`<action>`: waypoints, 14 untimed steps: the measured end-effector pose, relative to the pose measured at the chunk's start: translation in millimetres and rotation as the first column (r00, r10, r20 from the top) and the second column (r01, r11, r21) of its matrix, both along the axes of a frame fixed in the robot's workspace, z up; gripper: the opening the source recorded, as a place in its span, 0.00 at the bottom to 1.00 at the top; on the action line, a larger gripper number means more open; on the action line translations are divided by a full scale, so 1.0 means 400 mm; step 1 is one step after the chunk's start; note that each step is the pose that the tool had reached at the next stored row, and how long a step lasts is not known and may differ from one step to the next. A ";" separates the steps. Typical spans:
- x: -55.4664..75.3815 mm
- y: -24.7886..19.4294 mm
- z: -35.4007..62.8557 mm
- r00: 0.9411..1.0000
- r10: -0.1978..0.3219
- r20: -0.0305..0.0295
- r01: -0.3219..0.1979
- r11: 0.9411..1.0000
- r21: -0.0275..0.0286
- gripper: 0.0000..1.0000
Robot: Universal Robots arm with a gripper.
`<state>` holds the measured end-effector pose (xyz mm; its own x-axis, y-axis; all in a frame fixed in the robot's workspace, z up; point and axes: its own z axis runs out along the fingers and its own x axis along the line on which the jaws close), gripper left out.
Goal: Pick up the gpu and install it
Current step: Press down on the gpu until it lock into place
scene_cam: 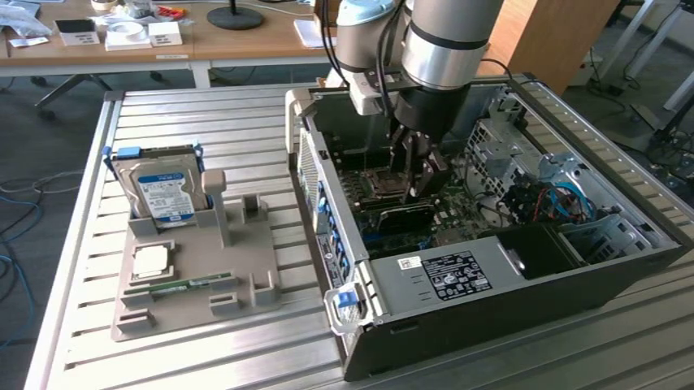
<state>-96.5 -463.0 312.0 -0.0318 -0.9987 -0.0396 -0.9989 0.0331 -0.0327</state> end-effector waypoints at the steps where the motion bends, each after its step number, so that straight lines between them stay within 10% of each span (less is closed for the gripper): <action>1: 0.000 0.000 0.000 1.000 0.000 0.000 0.000 1.000 0.000 0.63; 14: 0.000 0.000 0.000 1.000 0.000 0.000 0.000 1.000 0.000 0.20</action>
